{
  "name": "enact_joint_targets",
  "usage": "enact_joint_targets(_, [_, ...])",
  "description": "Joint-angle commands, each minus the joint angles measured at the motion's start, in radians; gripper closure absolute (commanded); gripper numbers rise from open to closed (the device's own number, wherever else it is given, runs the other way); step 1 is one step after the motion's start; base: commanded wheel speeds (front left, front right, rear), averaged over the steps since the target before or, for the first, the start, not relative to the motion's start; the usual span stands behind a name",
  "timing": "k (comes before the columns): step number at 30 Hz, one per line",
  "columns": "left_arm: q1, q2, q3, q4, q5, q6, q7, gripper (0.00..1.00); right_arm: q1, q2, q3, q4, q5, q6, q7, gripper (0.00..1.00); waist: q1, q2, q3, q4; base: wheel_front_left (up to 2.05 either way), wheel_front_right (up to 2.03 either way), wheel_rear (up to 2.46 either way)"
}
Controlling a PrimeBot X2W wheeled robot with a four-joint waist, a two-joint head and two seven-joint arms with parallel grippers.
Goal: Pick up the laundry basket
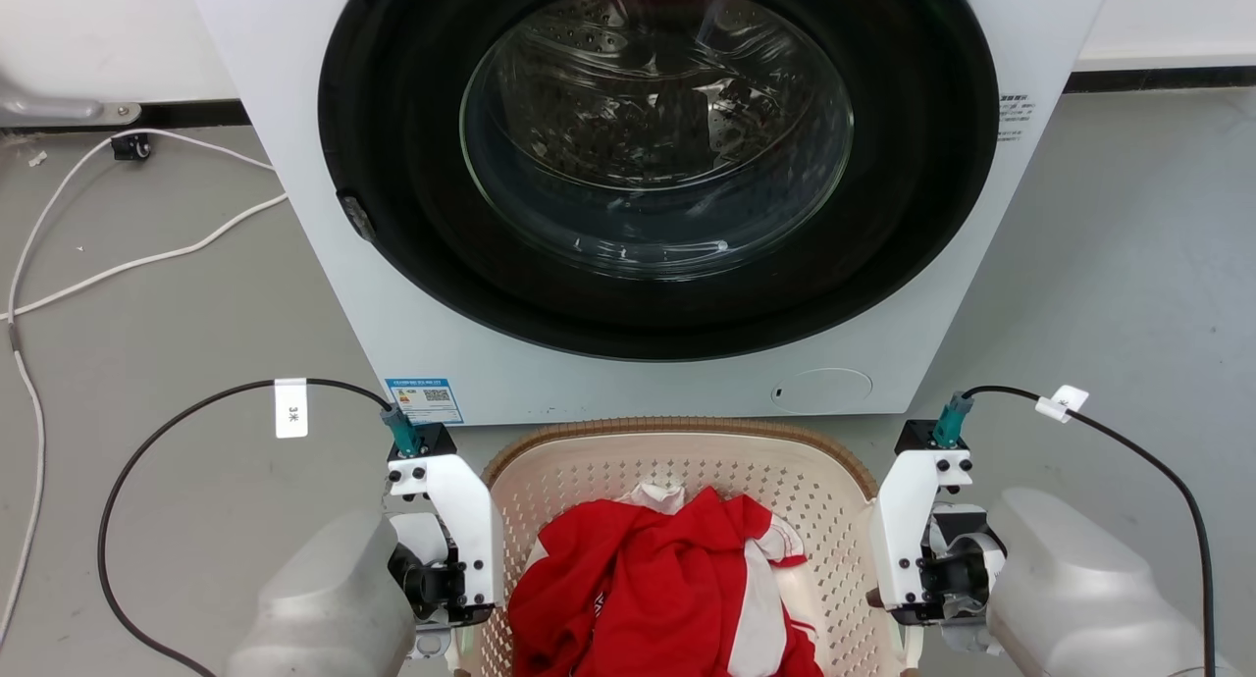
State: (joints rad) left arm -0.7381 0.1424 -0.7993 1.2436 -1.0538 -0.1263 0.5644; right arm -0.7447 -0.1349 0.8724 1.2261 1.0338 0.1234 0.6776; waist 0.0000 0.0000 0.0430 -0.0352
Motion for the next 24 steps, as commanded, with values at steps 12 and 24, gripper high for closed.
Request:
enact_joint_targets(12, [0.010,-0.020,-0.016,-0.010,-0.026,-0.008,-0.009,1.00,-0.006,0.026,0.016,0.003,0.023,0.013,-0.003,1.00,0.0000,0.0000,-0.006,-0.001,0.00,0.00,0.00])
enact_joint_targets(24, [0.011,-0.020,-0.029,-0.009,-0.040,-0.008,-0.010,1.00,-0.011,0.028,0.026,0.005,0.036,0.013,-0.005,1.00,0.0000,0.0000,-0.010,-0.003,0.00,0.00,0.00])
